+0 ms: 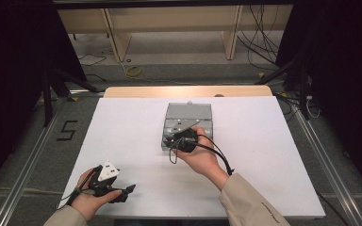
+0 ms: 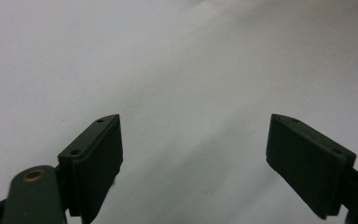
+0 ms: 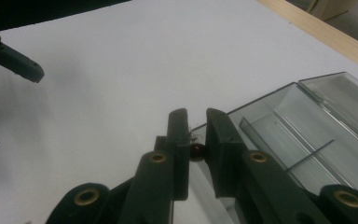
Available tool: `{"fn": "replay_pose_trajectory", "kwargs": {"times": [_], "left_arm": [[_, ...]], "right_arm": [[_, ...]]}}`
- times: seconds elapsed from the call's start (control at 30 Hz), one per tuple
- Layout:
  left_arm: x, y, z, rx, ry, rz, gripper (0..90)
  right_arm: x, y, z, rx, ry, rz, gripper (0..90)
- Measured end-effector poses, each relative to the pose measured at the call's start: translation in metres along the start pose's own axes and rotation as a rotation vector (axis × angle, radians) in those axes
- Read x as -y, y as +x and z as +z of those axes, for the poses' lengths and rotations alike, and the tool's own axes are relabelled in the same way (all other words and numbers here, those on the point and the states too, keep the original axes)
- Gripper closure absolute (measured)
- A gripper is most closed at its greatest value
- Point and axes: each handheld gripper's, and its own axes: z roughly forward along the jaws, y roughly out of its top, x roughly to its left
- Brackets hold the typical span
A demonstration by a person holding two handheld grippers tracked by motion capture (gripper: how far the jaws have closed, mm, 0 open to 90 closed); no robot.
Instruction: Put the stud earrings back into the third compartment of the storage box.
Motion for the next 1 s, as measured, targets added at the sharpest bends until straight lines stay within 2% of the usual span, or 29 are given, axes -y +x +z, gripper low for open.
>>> {"fn": "replay_pose_trajectory", "kwargs": {"times": [0.7,1.0], "left_arm": [[-0.001,-0.001,0.0,0.005,0.004,0.004,18.3],[-0.001,-0.001,0.001,0.004,0.002,0.003,18.3]], "right_arm": [[0.014,-0.057,-0.018,0.124,-0.038,0.158,80.3],[0.024,-0.076,-0.015,0.211,0.013,0.193,80.3]]}}
